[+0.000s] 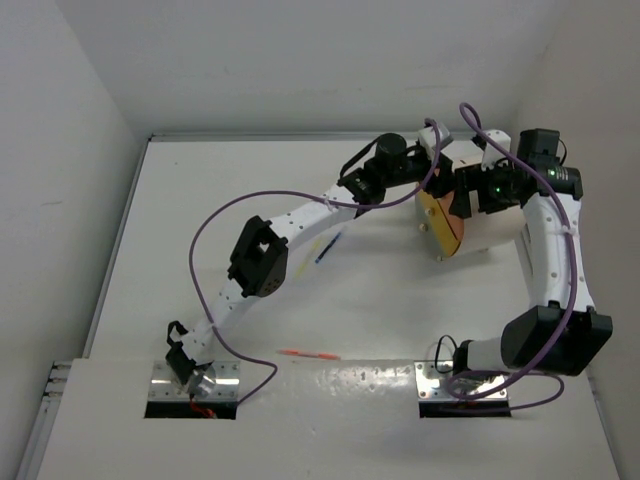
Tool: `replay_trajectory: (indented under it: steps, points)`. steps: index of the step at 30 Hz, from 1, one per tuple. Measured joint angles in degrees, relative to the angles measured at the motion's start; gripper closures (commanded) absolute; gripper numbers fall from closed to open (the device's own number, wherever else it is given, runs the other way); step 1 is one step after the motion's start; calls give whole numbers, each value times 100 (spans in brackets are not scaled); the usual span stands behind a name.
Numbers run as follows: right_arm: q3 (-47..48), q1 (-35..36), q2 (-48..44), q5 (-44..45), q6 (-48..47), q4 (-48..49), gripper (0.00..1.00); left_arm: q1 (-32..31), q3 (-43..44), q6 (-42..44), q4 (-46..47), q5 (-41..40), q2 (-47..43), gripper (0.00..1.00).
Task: Sort the stationery into containers
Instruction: Open the drawer in the storage box.
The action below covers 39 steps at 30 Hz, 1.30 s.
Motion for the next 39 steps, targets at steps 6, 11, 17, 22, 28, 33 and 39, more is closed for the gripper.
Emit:
replay_trajectory:
  steps: [6, 11, 17, 22, 28, 33, 39]
  points:
    - [131, 9, 57, 118, 94, -122, 16, -4, 20, -15, -48, -24, 0, 34]
    - [413, 2, 50, 299, 160, -223, 16, -22, 20, -11, -48, -96, 0, 34]
    - [813, -9, 120, 243, 251, -435, 16, -22, 20, -11, -50, -103, 0, 34]
    - [822, -13, 140, 92, 302, -496, 18, -20, -81, -13, 74, -105, -31, 28]
    - [745, -125, 28, -162, 424, -533, 21, 11, -313, -24, 254, -140, -149, 22]
    - [748, -181, -168, -339, 634, -516, 26, 138, -544, -136, 275, -48, -334, 22]
    - [1058, -181, -157, -393, 997, -365, 39, 710, -984, -612, 256, 352, -721, 33]
